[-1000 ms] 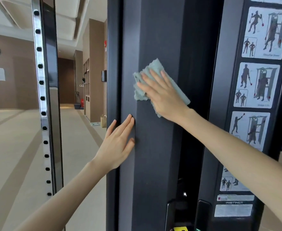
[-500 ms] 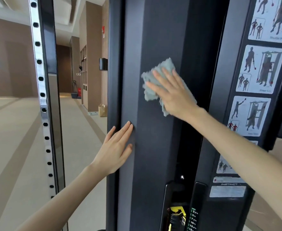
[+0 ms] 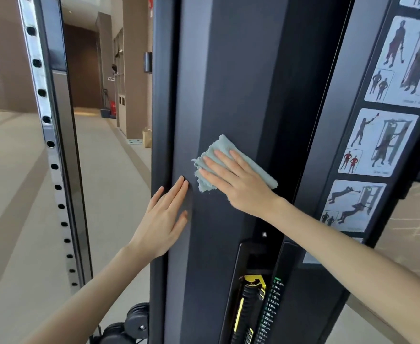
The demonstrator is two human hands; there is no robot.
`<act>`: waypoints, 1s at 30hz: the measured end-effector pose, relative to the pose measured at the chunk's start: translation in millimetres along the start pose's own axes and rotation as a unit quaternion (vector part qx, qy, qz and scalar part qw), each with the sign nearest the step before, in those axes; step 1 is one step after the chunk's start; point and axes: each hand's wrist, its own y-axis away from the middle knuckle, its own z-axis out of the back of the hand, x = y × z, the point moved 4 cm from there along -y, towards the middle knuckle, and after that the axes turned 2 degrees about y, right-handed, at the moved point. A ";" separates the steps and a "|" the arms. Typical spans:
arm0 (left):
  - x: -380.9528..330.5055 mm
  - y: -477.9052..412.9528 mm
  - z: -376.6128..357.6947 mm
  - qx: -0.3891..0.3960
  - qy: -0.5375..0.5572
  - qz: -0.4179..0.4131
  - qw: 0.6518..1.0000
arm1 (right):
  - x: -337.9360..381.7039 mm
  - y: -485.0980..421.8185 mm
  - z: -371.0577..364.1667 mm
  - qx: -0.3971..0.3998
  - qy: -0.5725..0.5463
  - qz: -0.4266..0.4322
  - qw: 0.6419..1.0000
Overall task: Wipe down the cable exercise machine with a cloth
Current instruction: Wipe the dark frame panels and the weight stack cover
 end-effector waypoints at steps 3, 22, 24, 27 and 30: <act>0.3 7.8 -7.0 0.008 0.007 0.007 1.000 | -19.3 -8.8 6.9 0.002 0.032 0.012 0.999; -11.0 51.0 -58.8 -0.022 0.057 0.089 0.994 | 21.4 25.4 -12.5 -0.016 0.034 0.036 0.999; -12.9 59.1 -65.9 -0.019 0.061 0.101 0.993 | 3.6 12.9 -6.6 -0.050 0.023 -0.001 0.998; -15.7 73.2 -78.0 -0.014 0.066 0.114 0.991 | -12.1 -2.1 -3.9 -0.102 0.004 -0.055 0.993; -14.6 89.0 -90.6 -0.003 0.056 0.115 0.992 | 1.6 7.1 -12.7 -0.121 -0.001 -0.061 0.991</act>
